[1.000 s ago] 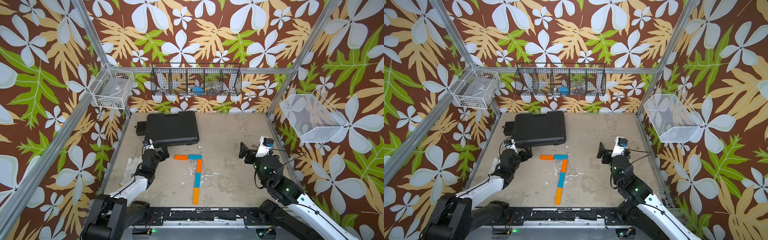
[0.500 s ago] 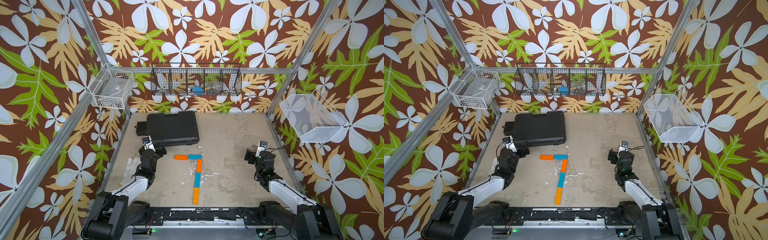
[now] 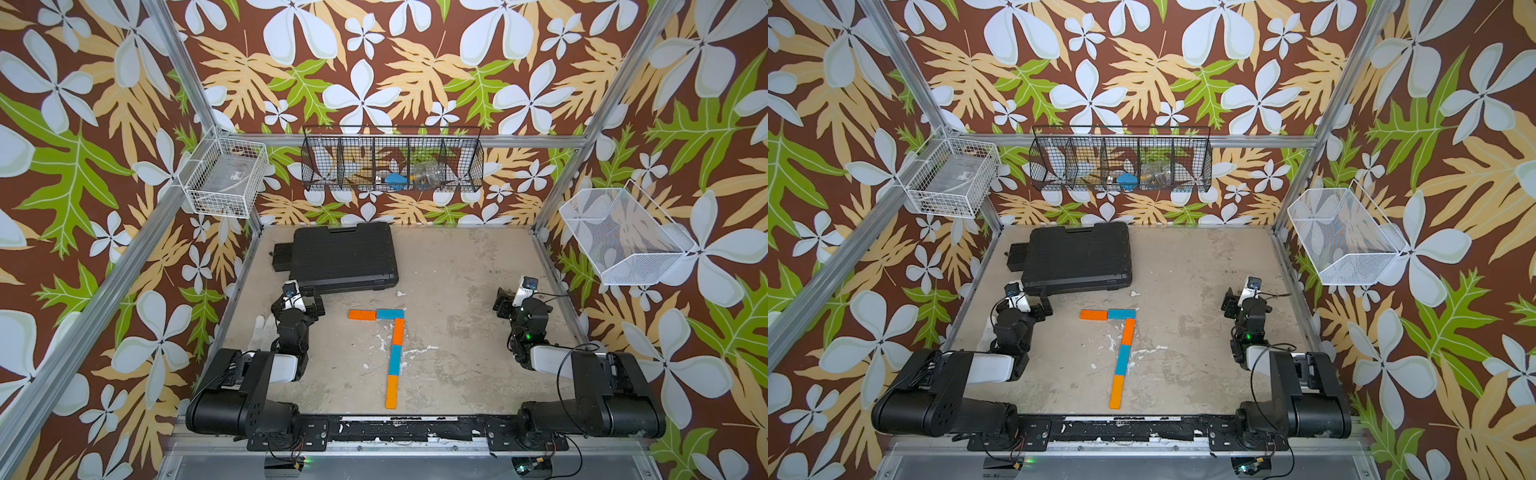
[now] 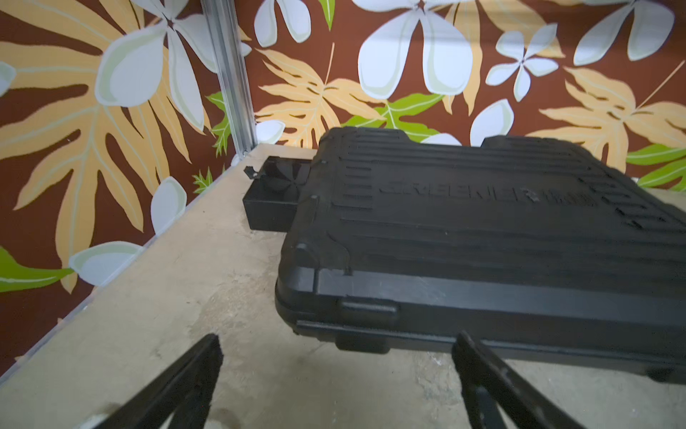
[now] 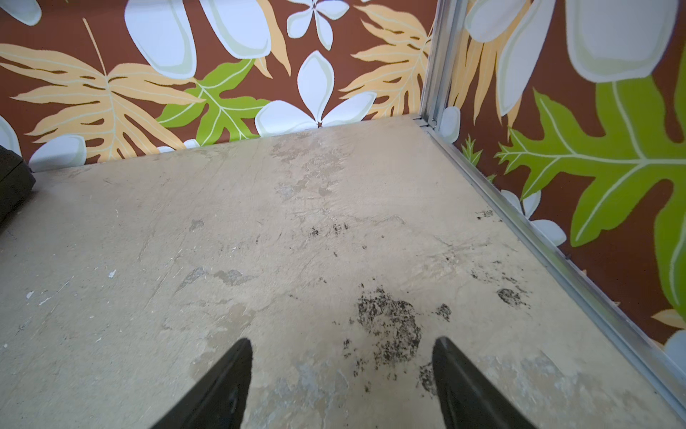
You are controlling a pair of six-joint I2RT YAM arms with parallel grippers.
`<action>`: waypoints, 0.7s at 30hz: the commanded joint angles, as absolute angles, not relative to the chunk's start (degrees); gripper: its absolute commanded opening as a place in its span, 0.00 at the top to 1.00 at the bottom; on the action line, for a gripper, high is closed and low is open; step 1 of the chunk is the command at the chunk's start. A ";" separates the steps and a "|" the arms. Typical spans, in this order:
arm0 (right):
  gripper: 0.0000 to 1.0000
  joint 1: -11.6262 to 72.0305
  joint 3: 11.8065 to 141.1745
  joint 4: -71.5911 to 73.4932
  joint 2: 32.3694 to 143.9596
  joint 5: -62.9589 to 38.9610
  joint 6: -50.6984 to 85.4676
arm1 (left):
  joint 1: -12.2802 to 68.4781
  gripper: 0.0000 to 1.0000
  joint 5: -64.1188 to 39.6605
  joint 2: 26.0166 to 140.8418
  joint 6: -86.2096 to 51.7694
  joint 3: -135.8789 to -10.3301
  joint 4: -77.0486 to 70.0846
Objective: Assemble the number 7 with building blocks
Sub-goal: Reset both arms
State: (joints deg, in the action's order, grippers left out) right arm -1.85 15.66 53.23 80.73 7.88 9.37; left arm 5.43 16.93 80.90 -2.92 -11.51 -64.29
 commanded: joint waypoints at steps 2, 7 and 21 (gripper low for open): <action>0.22 2.64 16.06 62.36 84.18 11.61 2.71 | 5.25 0.00 14.67 82.54 -3.15 -8.92 -72.18; 0.15 3.53 13.15 65.85 83.42 7.07 0.57 | 5.36 0.00 17.88 83.41 -4.15 -8.11 -75.95; 0.00 0.71 11.50 69.96 84.77 -1.71 0.62 | 5.35 0.00 18.07 82.82 -4.39 -8.35 -74.31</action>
